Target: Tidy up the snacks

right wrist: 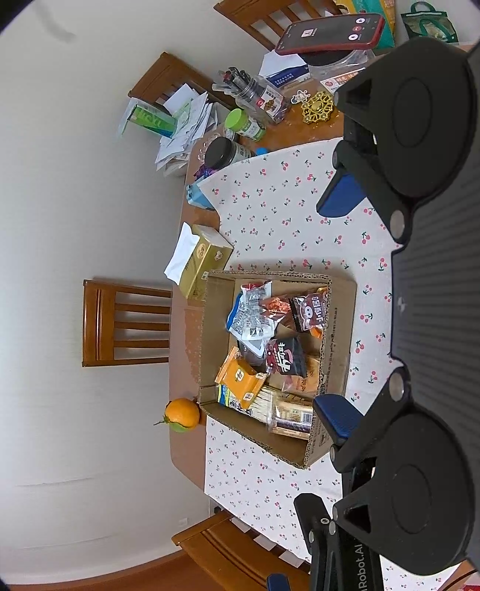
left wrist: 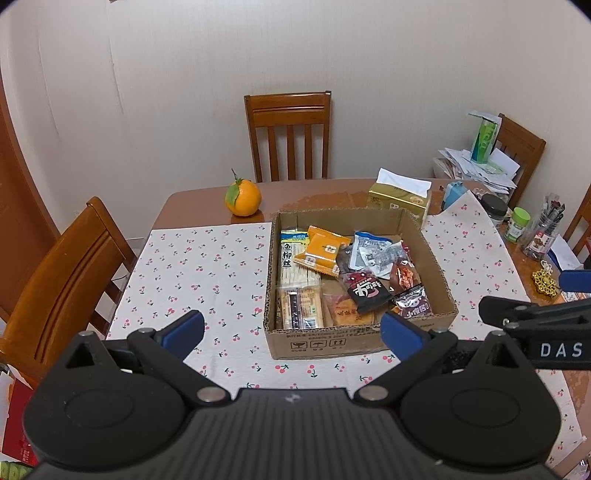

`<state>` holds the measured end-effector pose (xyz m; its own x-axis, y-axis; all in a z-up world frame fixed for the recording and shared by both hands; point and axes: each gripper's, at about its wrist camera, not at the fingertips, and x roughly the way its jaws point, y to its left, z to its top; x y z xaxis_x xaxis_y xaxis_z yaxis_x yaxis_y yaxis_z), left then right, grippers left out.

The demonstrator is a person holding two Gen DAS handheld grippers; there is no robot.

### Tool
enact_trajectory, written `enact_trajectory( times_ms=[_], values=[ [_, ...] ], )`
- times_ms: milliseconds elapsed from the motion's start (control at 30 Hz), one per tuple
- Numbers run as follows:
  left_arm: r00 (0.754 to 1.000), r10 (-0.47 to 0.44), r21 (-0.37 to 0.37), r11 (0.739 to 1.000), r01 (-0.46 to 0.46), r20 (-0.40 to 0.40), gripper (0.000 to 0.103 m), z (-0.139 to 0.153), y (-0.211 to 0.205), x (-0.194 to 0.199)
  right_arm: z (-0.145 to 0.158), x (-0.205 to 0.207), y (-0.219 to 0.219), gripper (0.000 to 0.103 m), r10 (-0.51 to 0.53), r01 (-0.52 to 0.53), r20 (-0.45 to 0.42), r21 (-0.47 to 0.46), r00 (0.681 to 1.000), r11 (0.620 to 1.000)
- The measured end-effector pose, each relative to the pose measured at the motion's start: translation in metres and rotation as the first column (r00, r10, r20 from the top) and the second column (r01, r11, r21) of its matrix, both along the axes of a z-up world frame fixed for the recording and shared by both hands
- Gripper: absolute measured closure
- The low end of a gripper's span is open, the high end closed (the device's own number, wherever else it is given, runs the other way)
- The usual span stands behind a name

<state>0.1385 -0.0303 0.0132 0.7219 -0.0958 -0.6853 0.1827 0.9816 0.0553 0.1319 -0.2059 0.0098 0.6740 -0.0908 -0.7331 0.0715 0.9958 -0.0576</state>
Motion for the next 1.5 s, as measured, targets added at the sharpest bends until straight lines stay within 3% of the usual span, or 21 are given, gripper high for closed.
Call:
enact_trajectory(
  times_ms=[1500],
  values=[
    [1.0, 0.003, 0.009, 1.0, -0.003, -0.005, 0.002, 0.0017, -0.0025, 0.0012, 0.0021, 0.0004, -0.0023, 0.0, -0.004, 0.004, 0.011, 0.005, 1.0, 1.0]
  ],
)
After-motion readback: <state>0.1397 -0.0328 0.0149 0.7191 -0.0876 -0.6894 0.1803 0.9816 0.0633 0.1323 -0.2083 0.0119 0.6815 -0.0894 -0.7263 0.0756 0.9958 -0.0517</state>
